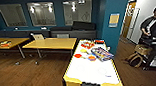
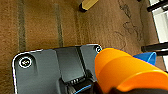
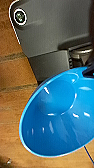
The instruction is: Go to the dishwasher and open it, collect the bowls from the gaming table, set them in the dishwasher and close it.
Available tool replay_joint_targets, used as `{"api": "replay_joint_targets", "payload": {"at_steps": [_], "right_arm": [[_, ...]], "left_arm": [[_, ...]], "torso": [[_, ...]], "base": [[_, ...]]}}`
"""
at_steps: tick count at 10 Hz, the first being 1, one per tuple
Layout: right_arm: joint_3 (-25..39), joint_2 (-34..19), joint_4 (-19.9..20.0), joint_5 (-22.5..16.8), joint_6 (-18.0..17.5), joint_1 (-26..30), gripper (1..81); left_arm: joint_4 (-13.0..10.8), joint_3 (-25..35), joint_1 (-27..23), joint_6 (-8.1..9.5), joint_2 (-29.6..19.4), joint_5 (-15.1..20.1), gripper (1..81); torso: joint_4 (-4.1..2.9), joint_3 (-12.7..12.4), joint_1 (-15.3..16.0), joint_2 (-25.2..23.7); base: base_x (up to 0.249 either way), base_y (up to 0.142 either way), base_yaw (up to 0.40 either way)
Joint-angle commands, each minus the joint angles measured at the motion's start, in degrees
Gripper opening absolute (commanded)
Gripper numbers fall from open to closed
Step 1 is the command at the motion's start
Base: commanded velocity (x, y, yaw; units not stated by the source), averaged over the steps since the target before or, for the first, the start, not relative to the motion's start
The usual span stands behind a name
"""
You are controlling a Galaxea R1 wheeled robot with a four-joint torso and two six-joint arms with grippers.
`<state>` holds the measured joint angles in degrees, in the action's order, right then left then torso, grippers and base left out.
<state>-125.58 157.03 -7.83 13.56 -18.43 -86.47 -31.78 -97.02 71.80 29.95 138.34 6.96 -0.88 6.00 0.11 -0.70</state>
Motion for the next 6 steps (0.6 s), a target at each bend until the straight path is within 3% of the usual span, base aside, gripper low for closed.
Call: {"api": "replay_joint_targets", "payload": {"at_steps": [1, 6], "right_arm": [[0.2, 0.2, -2.4, -2.3, 0.2, 1.8, 1.0], [-2.4, 2.1, -2.7, -2.4, 0.2, 1.7, 1.0]], "left_arm": [[-1.4, 0.7, -2.6, -0.25, -1.1, -0.4, 1.0], [-1.6, -2.2, -1.4, -0.51, 0.8, -0.5, 1.0]], "torso": [[0.00, 0.0, 0.0, 0.0], [0.00, 0.0, -0.1, -0.1]], "base": [[-0.078, 0.000, 0.000], [-0.100, 0.000, 0.000]]}}
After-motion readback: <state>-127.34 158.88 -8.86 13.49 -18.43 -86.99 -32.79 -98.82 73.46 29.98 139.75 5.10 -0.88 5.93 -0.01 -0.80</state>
